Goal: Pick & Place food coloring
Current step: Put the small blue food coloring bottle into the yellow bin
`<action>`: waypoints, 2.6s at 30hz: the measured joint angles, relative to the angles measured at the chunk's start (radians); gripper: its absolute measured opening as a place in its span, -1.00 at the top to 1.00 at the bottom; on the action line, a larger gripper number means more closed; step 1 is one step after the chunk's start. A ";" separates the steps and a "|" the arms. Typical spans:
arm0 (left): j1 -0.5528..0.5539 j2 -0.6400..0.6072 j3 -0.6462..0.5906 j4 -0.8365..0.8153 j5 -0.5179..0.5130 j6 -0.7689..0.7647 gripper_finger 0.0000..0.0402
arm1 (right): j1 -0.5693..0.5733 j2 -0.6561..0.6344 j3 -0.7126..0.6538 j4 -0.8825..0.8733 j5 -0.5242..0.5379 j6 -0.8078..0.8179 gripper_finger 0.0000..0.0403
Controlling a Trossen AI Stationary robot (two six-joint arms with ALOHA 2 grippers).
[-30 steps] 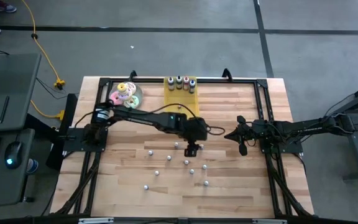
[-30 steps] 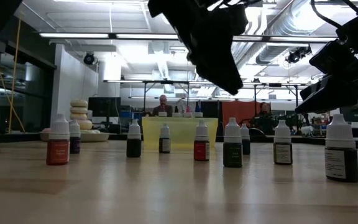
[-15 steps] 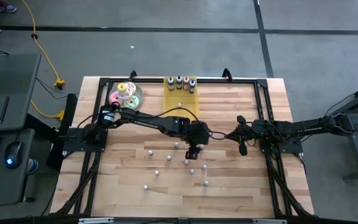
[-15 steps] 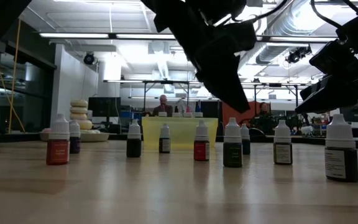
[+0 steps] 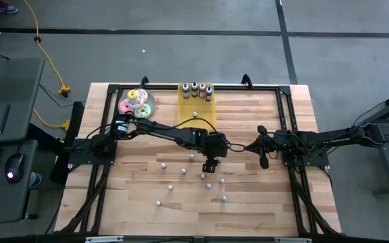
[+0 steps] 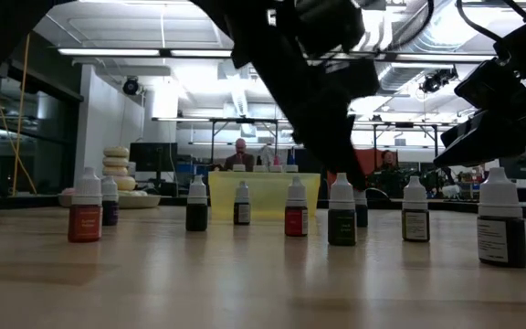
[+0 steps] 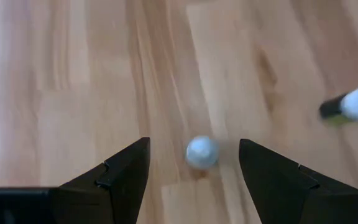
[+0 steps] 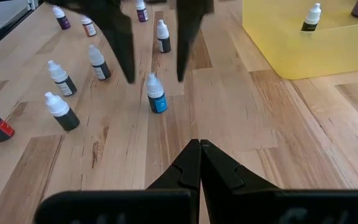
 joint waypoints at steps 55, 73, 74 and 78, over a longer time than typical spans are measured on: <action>0.012 0.028 -0.001 0.028 0.034 -0.004 0.66 | 0.000 0.000 0.000 0.000 0.000 0.000 1.00; 0.022 -0.004 0.155 -0.198 0.034 -0.030 0.82 | 0.000 0.000 0.000 0.000 0.000 0.000 1.00; 0.026 -0.004 0.177 -0.238 0.037 -0.030 0.83 | 0.000 0.000 0.000 0.000 0.000 0.000 1.00; 0.033 -0.012 0.264 -0.356 0.063 -0.042 0.84 | 0.000 0.000 0.000 0.000 0.000 0.000 1.00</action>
